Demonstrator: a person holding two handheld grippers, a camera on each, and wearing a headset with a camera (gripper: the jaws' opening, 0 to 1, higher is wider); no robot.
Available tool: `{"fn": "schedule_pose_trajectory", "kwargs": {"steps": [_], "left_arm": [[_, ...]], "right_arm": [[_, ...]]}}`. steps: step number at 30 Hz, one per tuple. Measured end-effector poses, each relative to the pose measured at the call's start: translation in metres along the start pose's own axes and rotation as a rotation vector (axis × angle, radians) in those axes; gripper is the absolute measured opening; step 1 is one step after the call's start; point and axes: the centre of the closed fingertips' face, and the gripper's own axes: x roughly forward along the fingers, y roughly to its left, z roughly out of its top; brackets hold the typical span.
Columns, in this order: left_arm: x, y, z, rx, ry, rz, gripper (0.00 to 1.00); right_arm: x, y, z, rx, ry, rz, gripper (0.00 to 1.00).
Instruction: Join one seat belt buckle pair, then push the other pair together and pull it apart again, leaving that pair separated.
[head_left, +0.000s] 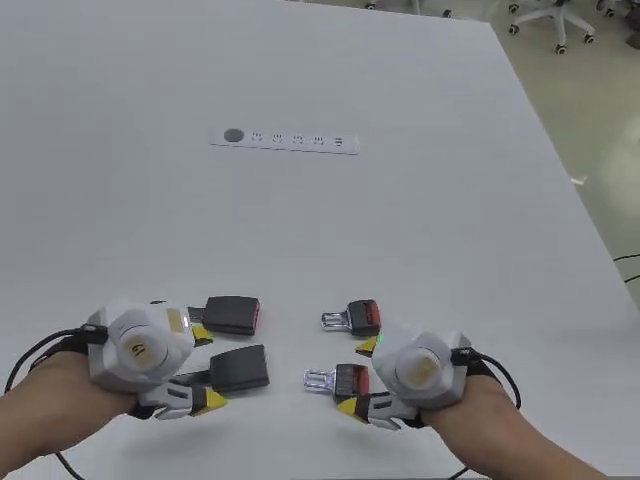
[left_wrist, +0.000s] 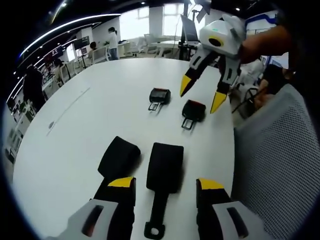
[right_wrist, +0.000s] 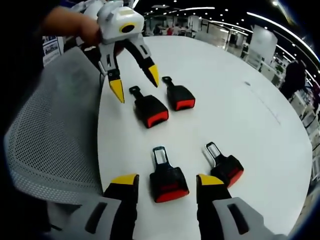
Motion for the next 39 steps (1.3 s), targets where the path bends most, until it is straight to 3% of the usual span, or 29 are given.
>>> {"fn": "schedule_pose_trajectory", "kwargs": {"steps": [5, 14, 18, 22, 31, 39], "left_arm": [[0.007, 0.0, 0.002, 0.029, 0.026, -0.029, 0.47], [0.016, 0.002, 0.001, 0.078, 0.06, -0.068, 0.39], [0.02, 0.0, -0.005, 0.142, 0.102, -0.093, 0.38], [0.027, -0.004, -0.018, 0.23, 0.154, -0.099, 0.39], [0.029, -0.007, -0.019, 0.256, 0.16, -0.133, 0.36], [0.03, -0.008, -0.022, 0.275, 0.16, -0.139, 0.33]], "right_arm": [[-0.002, 0.002, -0.002, -0.012, 0.025, 0.038, 0.35], [0.002, 0.003, -0.012, -0.058, 0.069, 0.061, 0.34], [0.006, -0.003, -0.014, -0.091, 0.074, 0.033, 0.39], [0.016, 0.002, -0.024, -0.104, 0.09, 0.061, 0.35], [0.016, 0.005, -0.024, -0.098, 0.09, 0.083, 0.33], [0.02, 0.006, -0.023, -0.18, 0.083, 0.136, 0.33]]}}
